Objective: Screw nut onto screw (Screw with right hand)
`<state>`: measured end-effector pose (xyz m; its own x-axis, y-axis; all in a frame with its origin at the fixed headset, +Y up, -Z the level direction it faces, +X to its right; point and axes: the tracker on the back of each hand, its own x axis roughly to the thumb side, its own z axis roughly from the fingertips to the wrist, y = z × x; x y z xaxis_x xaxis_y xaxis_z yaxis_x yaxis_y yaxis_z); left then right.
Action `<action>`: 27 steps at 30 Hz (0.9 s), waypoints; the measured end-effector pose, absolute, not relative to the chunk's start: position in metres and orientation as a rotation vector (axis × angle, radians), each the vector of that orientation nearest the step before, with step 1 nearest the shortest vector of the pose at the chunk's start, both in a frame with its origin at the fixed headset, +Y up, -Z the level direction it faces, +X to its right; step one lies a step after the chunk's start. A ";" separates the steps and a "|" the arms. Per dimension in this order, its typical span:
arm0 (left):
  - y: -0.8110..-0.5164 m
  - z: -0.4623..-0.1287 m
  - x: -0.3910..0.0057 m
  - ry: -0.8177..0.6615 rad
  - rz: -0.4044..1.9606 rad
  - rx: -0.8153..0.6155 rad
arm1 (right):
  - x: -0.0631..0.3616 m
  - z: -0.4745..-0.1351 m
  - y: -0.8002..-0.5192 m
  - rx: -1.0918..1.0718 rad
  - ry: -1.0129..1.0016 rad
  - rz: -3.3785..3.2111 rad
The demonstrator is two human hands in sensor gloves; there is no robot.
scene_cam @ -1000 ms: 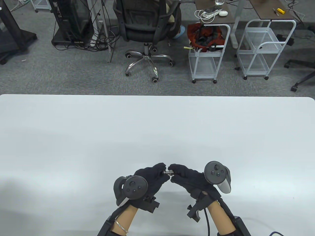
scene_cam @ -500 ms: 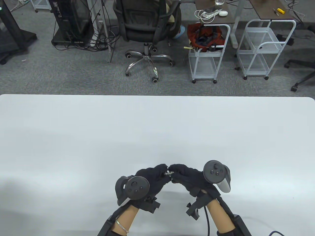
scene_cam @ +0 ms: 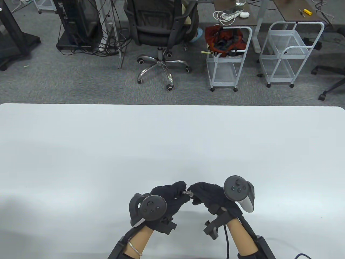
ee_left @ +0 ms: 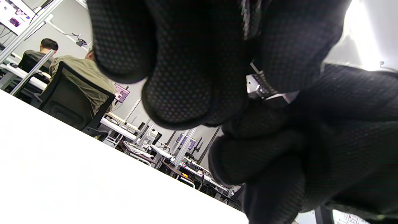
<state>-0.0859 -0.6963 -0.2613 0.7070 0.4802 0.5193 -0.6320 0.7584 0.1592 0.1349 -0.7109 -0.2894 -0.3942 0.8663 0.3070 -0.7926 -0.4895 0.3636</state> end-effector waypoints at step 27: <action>-0.696 -0.262 -0.087 -0.472 0.639 0.340 | 0.129 -0.288 -0.711 0.524 0.111 2.075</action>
